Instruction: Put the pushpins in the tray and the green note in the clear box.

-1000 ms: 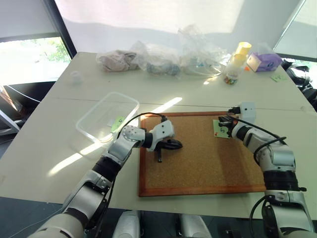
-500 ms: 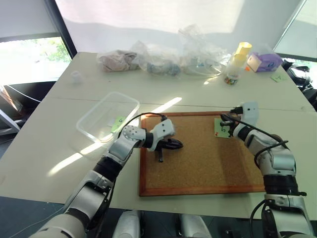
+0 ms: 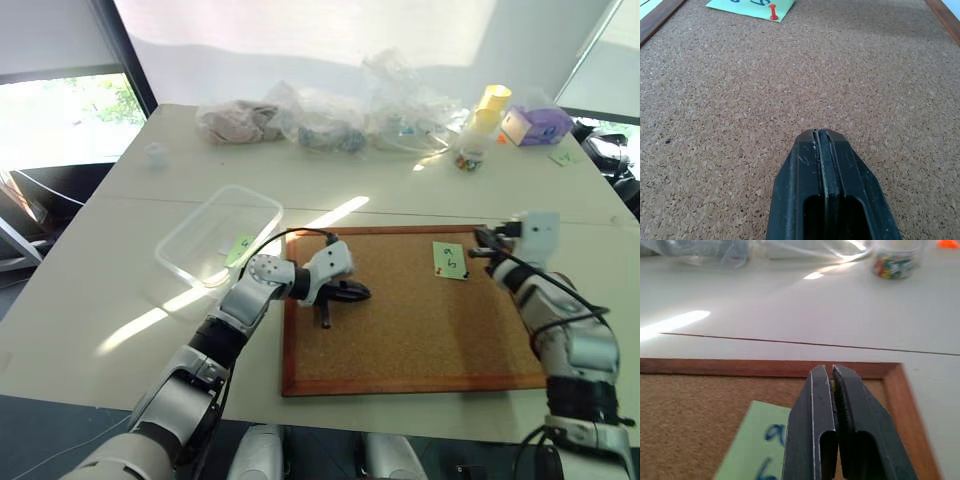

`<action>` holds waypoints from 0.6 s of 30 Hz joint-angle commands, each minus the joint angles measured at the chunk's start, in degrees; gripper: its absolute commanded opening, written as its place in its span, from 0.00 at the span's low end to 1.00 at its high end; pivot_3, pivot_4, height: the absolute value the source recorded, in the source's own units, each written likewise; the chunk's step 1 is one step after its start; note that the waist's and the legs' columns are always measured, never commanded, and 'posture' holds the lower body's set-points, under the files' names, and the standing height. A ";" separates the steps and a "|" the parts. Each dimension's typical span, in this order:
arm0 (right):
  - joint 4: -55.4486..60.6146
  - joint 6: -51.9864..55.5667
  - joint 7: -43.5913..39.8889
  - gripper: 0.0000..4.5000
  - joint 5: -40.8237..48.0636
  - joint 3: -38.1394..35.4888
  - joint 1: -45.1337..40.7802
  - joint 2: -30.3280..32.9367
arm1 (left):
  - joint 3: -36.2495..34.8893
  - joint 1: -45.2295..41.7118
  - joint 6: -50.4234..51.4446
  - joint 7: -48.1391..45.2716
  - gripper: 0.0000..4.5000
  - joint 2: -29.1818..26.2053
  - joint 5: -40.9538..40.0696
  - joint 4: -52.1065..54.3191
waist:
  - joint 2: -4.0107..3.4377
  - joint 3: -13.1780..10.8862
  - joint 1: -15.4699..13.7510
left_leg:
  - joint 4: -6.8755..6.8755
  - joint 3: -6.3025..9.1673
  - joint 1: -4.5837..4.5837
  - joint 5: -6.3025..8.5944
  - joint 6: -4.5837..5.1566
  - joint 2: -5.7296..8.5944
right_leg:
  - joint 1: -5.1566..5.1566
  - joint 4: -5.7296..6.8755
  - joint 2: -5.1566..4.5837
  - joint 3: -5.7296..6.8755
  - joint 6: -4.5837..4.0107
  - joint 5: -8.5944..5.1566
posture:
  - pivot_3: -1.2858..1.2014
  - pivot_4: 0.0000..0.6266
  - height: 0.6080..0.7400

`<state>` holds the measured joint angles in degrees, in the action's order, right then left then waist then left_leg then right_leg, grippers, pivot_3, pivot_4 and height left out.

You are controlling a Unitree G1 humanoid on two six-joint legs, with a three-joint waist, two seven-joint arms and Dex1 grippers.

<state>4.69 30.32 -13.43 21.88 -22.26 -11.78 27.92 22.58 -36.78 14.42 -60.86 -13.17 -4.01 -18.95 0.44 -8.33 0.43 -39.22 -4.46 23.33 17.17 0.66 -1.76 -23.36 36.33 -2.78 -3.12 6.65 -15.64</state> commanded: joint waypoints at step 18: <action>8.70 9.99 2.47 0.01 5.17 -13.79 12.19 0.89 | 0.60 0.00 -1.07 0.04 0.00 0.45 1.50 0.52 | -0.03 0.02 0.15 | 0.01 -0.01 -0.04 0.01 0.01 0.01 | 0.02 -0.03 0.02 -0.02 -0.02 -0.01 | 0.52 0.24 1.00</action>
<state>13.24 41.01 -10.82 27.11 -35.48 1.13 28.12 22.37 -36.57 13.92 -60.83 -12.98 -3.06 -18.59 0.41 -8.32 0.57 -39.21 -4.47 23.29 17.17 0.67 -1.76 -23.34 36.30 -2.76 -3.15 6.64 -15.65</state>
